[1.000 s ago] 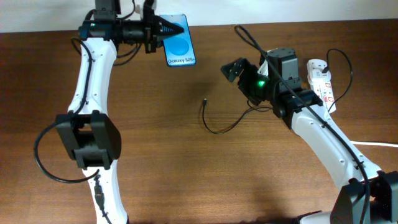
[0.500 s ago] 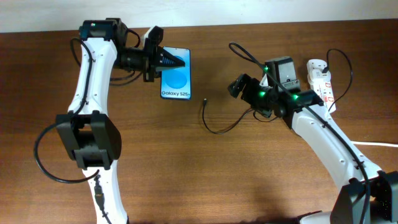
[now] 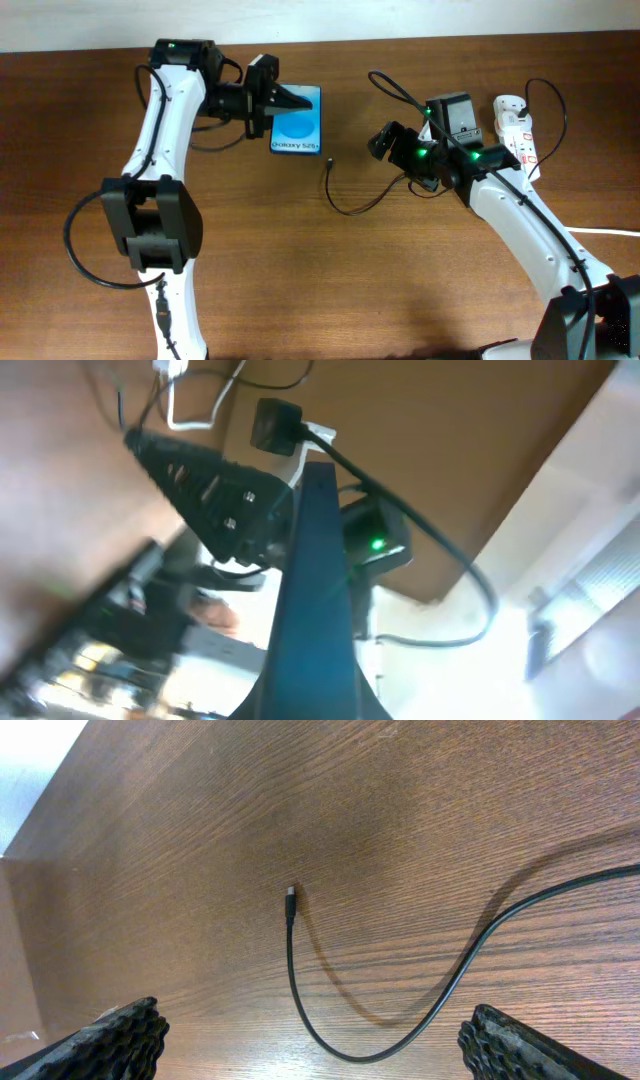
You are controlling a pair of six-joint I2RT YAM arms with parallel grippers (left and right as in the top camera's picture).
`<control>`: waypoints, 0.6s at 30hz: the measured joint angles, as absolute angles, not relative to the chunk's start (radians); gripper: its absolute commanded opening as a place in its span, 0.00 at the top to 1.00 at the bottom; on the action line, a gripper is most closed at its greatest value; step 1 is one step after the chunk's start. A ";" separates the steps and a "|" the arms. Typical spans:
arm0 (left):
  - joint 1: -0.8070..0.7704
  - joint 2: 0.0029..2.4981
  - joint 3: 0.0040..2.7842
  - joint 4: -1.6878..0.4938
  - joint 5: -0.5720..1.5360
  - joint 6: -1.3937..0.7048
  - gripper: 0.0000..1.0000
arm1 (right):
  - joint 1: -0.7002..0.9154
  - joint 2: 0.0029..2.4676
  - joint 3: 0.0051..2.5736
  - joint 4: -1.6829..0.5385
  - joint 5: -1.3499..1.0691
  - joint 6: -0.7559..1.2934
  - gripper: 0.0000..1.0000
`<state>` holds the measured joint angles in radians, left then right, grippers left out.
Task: Plug charger to phone and switch on socket
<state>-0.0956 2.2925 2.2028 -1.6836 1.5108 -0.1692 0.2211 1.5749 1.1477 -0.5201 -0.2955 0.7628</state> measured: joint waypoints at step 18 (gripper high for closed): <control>-0.095 2.292 2.202 -1.515 1.278 -0.880 1.00 | 0.221 1.575 1.148 -0.521 -0.295 0.763 0.03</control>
